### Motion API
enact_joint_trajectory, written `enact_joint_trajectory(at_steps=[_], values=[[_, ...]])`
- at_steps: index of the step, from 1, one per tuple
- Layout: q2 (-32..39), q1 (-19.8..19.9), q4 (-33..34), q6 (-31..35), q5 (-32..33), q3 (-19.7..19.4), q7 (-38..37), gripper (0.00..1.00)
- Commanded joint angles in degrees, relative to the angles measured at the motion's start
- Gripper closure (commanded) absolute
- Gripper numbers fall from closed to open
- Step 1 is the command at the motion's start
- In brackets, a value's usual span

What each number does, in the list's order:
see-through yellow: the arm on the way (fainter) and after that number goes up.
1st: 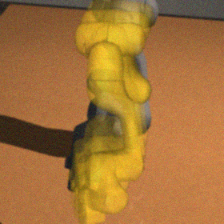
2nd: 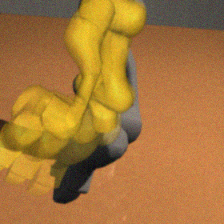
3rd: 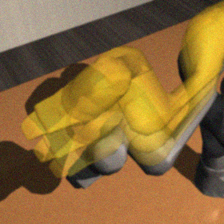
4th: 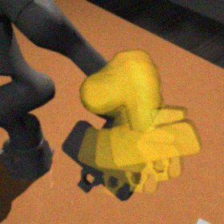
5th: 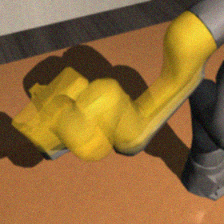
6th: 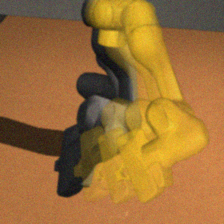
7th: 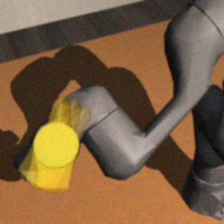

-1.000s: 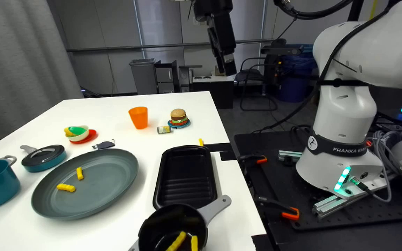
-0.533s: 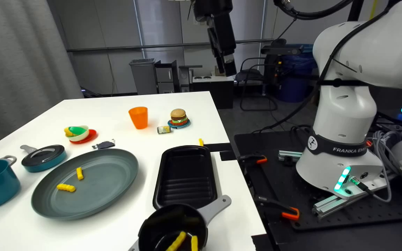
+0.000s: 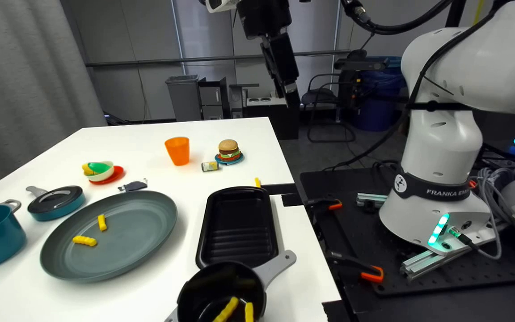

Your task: Pour the chips from the black pot onto the gray plate

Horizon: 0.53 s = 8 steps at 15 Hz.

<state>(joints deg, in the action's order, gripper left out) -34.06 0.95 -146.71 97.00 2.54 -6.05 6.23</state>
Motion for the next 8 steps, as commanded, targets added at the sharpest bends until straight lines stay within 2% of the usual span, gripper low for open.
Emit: enact_joint_trajectory(at_steps=[1, 8], values=[[3.44, 0.13, 0.36, 0.70, 3.49, 2.95, -0.40, 0.00], [8.23, -1.37, -2.17, 4.70, 6.38, 6.63, -0.67, 0.00]])
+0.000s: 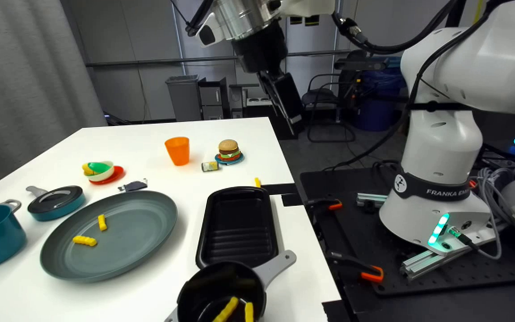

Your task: Pour the chips from the black pot onto the gray plate

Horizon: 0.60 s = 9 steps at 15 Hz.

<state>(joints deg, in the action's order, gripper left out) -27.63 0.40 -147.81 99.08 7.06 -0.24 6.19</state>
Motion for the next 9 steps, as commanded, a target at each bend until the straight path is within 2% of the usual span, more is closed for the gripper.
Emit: enact_joint_trajectory(at_steps=[1, 9], values=[[2.39, -1.01, -1.55, 3.51, 1.94, 1.16, -0.65, 0.00], [6.32, -3.37, -6.11, 11.30, 1.40, 3.27, 0.79, 0.00]])
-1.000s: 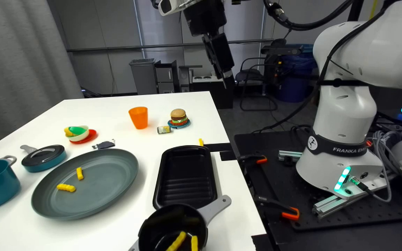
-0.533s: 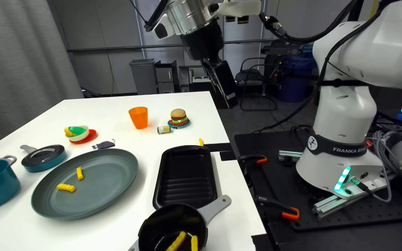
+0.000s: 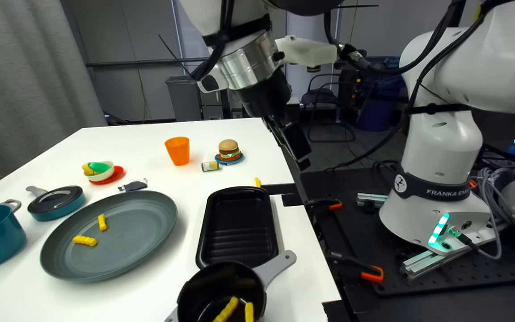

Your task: Pour the chips from the black pot onto the gray plate

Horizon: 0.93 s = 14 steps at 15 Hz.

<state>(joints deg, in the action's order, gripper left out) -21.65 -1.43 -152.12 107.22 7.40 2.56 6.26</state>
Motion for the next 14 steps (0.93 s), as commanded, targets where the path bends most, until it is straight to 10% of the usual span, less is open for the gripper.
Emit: enact_joint_trajectory(at_steps=[1, 14], values=[[0.21, -2.12, -2.42, 4.44, 1.09, 0.75, 1.26, 0.00], [-0.60, -8.25, -5.89, 17.07, -0.76, 1.81, 10.63, 0.00]])
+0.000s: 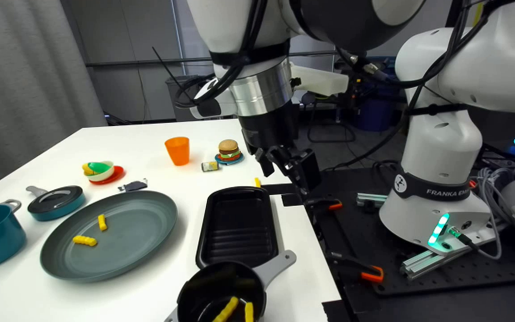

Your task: Pour the chips from the black pot onto the gray plate

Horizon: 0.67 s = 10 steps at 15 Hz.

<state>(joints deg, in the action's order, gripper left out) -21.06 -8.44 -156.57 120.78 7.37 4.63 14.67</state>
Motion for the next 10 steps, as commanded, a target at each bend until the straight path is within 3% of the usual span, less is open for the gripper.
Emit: enact_joint_trajectory(at_steps=[1, 10], values=[[-0.81, -1.52, -1.42, 4.91, -0.84, -0.14, 2.36, 0.00], [5.03, -2.80, -0.63, 15.62, -5.38, 0.01, 1.47, 0.00]])
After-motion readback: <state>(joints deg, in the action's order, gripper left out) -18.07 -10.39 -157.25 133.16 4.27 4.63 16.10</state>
